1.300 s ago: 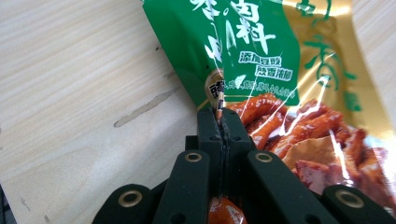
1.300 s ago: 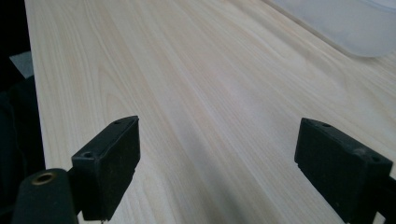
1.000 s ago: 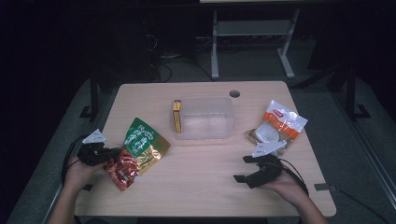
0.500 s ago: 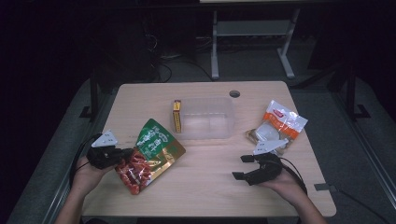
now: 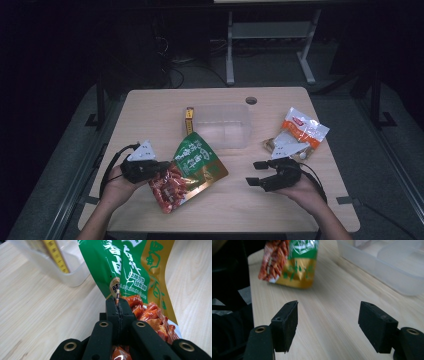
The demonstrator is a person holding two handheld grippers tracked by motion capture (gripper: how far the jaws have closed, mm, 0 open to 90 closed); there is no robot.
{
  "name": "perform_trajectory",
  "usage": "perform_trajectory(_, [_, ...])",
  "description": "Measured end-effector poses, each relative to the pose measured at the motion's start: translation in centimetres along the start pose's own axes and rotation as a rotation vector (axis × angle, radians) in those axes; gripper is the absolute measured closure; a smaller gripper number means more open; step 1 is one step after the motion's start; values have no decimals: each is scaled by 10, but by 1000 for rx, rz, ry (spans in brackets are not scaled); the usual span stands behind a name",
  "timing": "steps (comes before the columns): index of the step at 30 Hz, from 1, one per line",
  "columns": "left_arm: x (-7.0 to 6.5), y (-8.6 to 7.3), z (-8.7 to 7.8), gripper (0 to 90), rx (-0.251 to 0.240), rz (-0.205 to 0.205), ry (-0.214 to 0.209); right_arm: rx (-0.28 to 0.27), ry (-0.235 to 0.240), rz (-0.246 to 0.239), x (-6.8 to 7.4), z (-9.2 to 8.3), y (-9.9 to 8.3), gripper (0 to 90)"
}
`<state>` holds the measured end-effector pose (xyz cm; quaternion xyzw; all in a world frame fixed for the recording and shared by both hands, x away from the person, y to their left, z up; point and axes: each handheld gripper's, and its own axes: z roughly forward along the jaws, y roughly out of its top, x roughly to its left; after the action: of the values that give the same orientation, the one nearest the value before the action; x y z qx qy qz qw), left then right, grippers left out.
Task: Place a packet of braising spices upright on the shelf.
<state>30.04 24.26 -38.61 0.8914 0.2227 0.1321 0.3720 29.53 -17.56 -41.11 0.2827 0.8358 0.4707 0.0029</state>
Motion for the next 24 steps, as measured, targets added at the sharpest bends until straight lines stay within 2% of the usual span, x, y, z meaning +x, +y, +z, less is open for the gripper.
perform_trajectory(9, [-14, 19, 18, 898, 24, 79, -58, -22, 41, -33, 5, 9, 24, 367])
perform_trajectory(14, [-23, 30, 26, 898, 12, 108, -81, -17, 72, -57, 5, 18, 36, 415])
perform_trajectory(17, [-27, 36, 28, 897, -3, 122, -91, 4, 102, -44, 2, 25, 40, 456])
perform_trajectory(20, [-31, 42, 28, 897, -13, 143, -104, 16, 116, -52, -1, 31, 44, 517])
perform_trajectory(24, [-36, 46, 28, 897, -36, 154, -116, 14, 134, -46, -7, 34, 46, 610])
